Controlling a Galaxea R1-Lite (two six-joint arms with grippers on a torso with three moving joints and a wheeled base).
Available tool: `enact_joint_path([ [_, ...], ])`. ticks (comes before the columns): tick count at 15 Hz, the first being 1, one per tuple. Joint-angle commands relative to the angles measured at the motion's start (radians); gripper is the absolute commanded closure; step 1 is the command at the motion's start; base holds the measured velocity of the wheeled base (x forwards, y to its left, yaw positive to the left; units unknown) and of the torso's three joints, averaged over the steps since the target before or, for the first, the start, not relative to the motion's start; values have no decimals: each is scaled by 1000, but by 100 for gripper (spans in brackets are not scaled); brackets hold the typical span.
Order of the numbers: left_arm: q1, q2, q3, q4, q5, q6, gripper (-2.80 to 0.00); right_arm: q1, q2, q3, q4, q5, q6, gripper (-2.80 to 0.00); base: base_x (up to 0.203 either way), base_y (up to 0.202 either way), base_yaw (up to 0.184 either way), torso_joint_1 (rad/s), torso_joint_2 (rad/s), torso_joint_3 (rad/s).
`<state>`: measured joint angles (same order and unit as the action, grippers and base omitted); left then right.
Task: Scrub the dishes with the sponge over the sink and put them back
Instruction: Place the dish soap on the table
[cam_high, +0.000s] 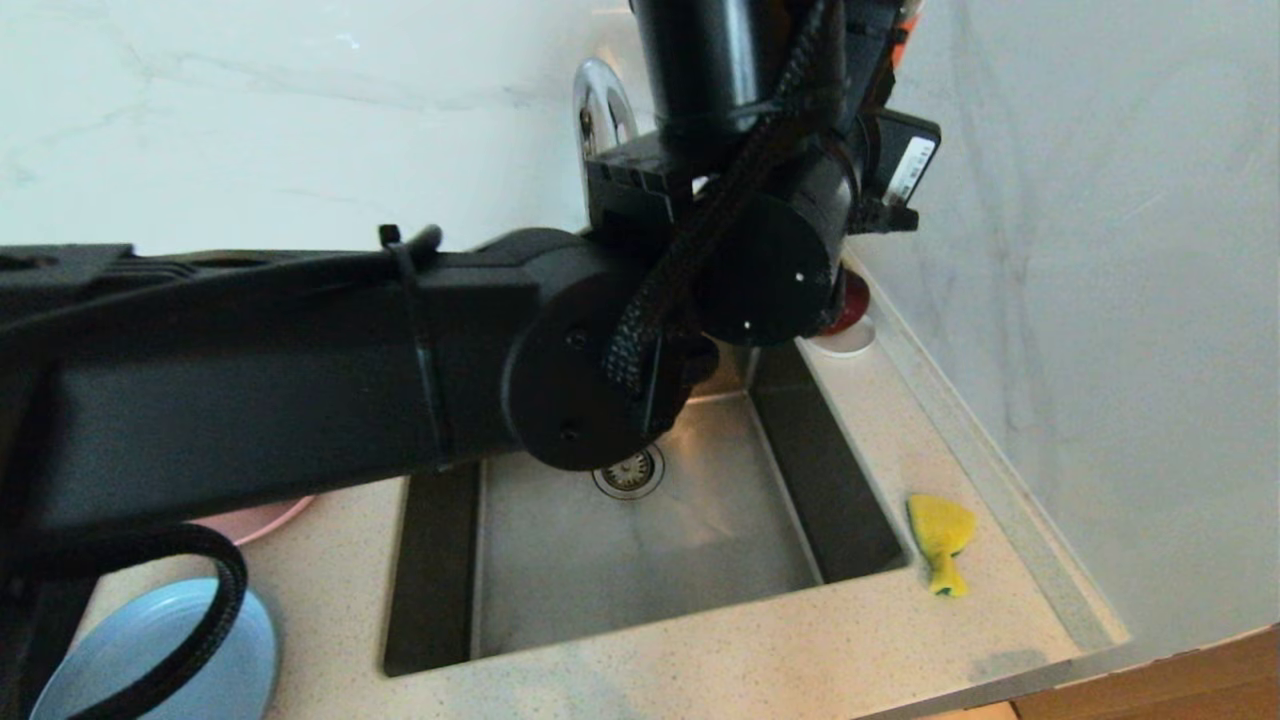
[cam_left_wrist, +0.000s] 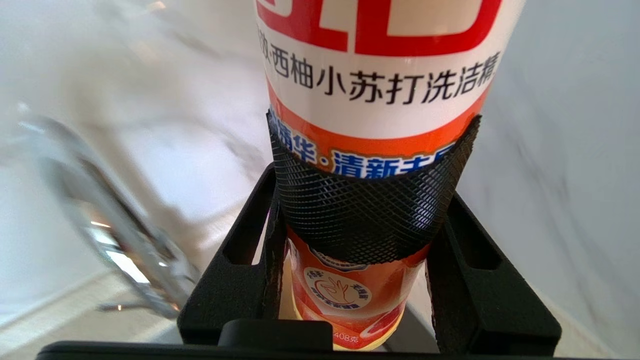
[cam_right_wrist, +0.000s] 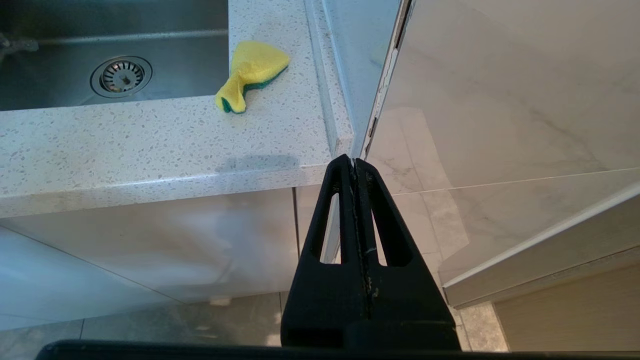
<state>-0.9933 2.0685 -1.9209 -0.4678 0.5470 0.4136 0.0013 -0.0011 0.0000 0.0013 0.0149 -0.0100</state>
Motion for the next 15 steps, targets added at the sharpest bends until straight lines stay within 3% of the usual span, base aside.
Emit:
enact_joint_path([
  [1,21,-72,0,-3,2,1,0,0,0,0,0,0,-1,0,0,0,0,0,0,0],
  [3,58,-127,0,-2,2,-1,0,0,0,0,0,0,-1,0,0,0,0,0,0,0],
  [11,345,-300,2,49,4,-72,0,0,0,0,0,0,-1,0,0,0,0,0,0,0],
  [15,520,-340,15,91,14,-157,0,0,0,0,0,0,-1,0,0,0,0,0,0,0],
])
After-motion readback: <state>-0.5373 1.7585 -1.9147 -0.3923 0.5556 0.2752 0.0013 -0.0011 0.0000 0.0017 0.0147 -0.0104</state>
